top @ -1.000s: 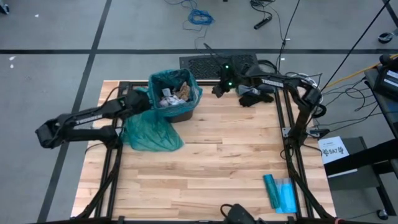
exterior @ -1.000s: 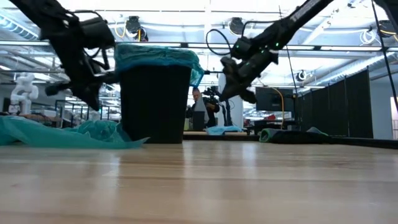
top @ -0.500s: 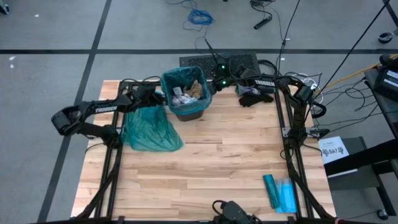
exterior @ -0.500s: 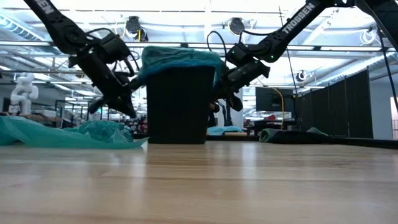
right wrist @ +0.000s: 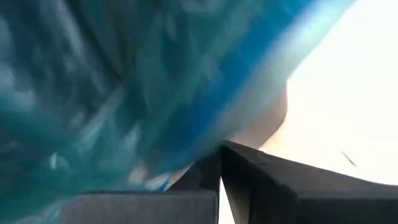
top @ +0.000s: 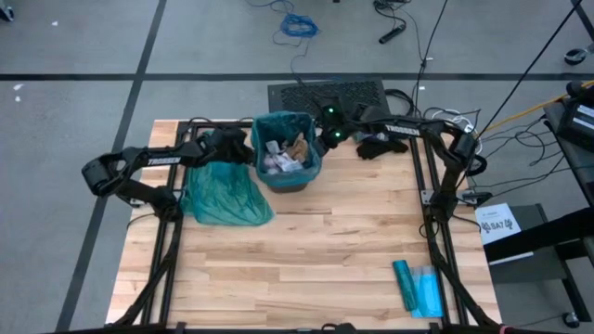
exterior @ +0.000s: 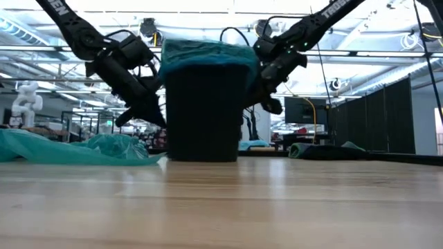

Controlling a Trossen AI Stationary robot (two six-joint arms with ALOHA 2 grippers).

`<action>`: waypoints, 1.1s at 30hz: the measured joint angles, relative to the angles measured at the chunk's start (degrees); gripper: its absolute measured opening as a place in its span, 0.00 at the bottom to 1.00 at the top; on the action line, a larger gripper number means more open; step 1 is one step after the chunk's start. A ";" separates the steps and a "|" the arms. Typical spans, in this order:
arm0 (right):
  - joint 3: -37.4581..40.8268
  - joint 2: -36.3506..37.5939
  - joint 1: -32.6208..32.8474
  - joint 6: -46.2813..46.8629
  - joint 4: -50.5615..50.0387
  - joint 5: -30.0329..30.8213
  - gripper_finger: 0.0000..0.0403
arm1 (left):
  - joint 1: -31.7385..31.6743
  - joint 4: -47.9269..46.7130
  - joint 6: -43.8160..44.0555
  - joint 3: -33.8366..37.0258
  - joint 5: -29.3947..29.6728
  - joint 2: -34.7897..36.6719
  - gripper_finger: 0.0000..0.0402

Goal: Place trash/remove bag and relplace
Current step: Remove the trash bag from the trash bin

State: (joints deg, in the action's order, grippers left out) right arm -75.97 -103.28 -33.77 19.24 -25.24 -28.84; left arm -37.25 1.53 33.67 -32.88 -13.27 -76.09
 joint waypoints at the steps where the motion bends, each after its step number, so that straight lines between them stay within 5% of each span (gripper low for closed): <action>1: 0.34 0.81 0.05 0.40 -1.56 0.95 0.00 | 0.48 -2.47 -0.08 -0.11 -0.36 0.00 0.00; 7: 7.71 6.81 2.19 1.77 -8.33 5.20 0.00 | 5.07 -10.66 -2.35 -0.35 -2.78 -0.03 0.00; 14: 19.48 15.96 7.97 10.49 0.02 10.85 0.00 | 10.61 -11.39 -4.17 -0.38 -2.59 0.00 0.00; 22: 20.23 16.80 13.70 15.98 2.83 10.62 0.00 | 13.22 -11.52 -4.37 -0.39 -4.46 0.00 0.00; 27: 20.22 16.83 19.17 19.66 -2.83 16.97 0.00 | 17.04 -12.37 -3.76 -0.44 -4.83 0.00 0.00; 33: 20.22 19.35 20.93 23.50 -8.38 21.38 0.00 | 18.66 -24.95 -1.06 -0.46 -1.19 0.02 0.00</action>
State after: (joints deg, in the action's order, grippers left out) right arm -55.75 -83.92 -12.85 42.74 -33.62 -7.45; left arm -18.59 -23.42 32.62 -33.34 -14.46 -76.07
